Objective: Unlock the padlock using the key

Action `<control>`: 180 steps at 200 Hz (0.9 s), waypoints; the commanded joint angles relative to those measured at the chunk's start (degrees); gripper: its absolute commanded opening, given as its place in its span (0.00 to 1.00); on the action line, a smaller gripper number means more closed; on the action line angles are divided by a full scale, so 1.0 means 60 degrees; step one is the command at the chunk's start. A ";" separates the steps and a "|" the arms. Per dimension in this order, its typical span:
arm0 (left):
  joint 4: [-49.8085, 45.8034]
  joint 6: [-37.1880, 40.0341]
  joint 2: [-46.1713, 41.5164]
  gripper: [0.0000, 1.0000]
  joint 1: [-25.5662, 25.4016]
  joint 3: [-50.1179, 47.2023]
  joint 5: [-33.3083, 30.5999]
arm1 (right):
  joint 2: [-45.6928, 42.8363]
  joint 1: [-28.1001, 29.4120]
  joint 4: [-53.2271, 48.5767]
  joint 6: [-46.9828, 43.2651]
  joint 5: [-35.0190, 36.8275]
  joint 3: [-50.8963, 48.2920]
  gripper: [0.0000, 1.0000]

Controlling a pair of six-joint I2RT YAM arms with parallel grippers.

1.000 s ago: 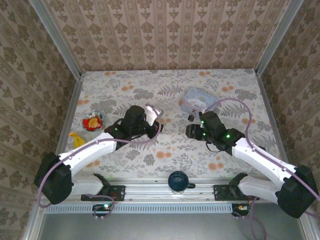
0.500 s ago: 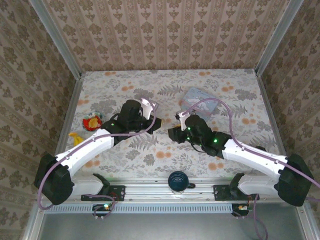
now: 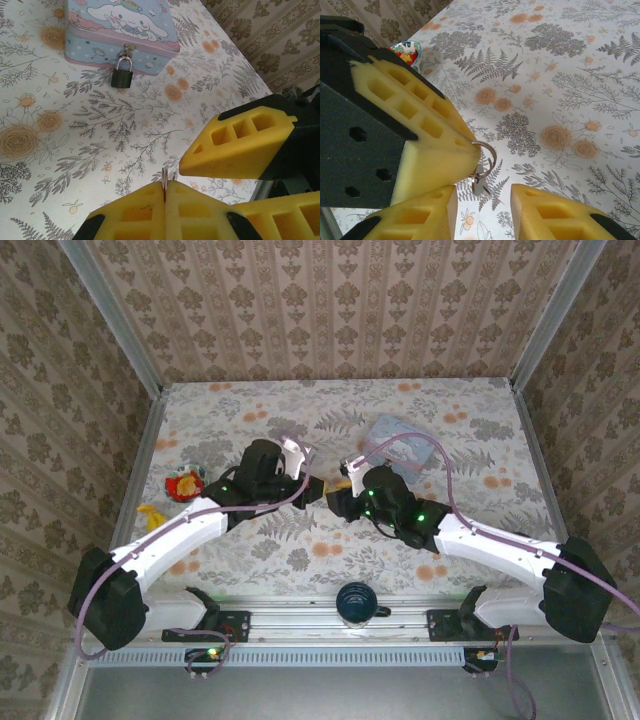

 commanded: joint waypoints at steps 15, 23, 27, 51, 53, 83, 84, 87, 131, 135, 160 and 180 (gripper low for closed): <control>0.0295 -0.0309 -0.0059 0.00 0.0020 0.0244 0.0492 | 0.0046 0.0067 0.0404 -0.0223 -0.0088 0.0130 0.34; 0.0357 -0.0357 -0.0056 0.00 0.0023 0.0233 0.0531 | 0.0048 0.0070 0.0438 -0.0263 -0.0110 0.0094 0.34; 0.0390 -0.0382 -0.0043 0.00 0.0024 0.0223 0.0546 | 0.0047 0.0070 0.0454 -0.0283 -0.0138 0.0087 0.34; 0.0456 -0.0491 -0.0043 0.00 0.0026 0.0247 0.0632 | 0.0107 0.0073 0.0442 -0.0409 -0.0289 0.0059 0.34; 0.0470 -0.0504 -0.0042 0.00 0.0035 0.0240 0.0628 | 0.0121 0.0071 0.0441 -0.0427 -0.0306 0.0057 0.34; 0.0595 -0.0729 -0.0047 0.00 0.0120 0.0277 0.0842 | 0.0012 0.0096 0.0580 -0.0621 -0.0373 -0.0141 0.32; 0.0603 -0.0743 -0.0044 0.00 0.0135 0.0270 0.0842 | 0.0000 0.0096 0.0584 -0.0622 -0.0377 -0.0159 0.32; 0.0621 -0.0774 -0.0042 0.00 0.0142 0.0269 0.0878 | -0.0026 0.0103 0.0618 -0.0638 -0.0380 -0.0195 0.32; 0.0948 -0.1219 0.0002 0.00 0.0197 0.0262 0.1394 | -0.0414 0.0108 0.1074 -0.0773 -0.0462 -0.0667 0.31; 0.0954 -0.1237 0.0003 0.00 0.0199 0.0262 0.1411 | -0.0437 0.0096 0.1085 -0.0770 -0.0465 -0.0682 0.31; 0.1036 -0.1350 0.0017 0.00 0.0194 0.0250 0.1557 | -0.0486 0.0106 0.1154 -0.0777 -0.0395 -0.0749 0.31; 0.0986 -0.1366 0.0003 0.00 0.0194 0.0190 0.1588 | -0.0542 0.0105 0.1220 -0.0819 -0.0296 -0.0778 0.31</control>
